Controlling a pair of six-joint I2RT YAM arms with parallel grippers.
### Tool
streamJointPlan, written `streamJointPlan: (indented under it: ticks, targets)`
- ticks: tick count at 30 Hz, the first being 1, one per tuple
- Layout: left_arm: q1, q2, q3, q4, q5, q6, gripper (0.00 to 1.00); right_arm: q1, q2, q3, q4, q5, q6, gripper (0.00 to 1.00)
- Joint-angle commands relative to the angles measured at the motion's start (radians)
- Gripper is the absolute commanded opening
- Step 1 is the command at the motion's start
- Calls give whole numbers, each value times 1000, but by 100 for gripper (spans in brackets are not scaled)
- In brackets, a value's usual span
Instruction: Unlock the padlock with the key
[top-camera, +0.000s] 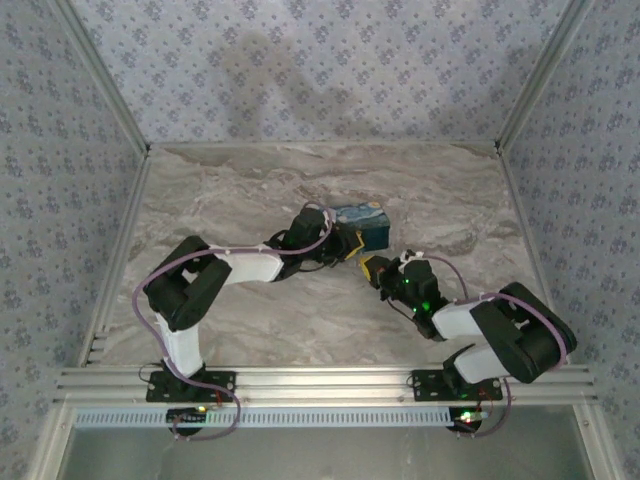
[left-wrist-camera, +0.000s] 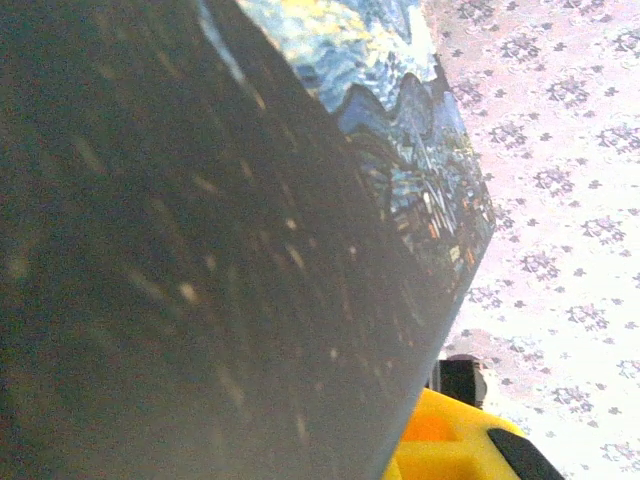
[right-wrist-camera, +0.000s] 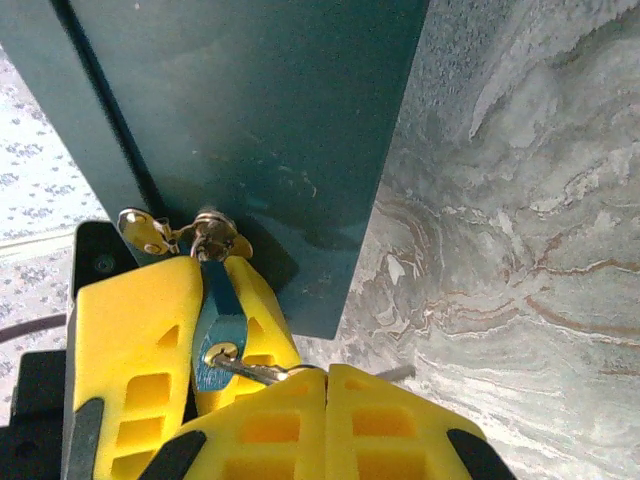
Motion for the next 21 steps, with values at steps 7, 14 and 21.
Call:
streamJointPlan:
  ticks: [7, 14, 21]
  targets:
    - [-15, -1, -29, 39, 33, -3, 15, -12, -146, -18, -45, 79, 26, 0]
    - [-1, 2, -31, 37, 16, 7, 15, -28, -299, -49, -223, 43, -21, 0]
    - [9, -1, -26, 57, 8, 5, 15, -49, -508, -120, -406, 65, -42, 0]
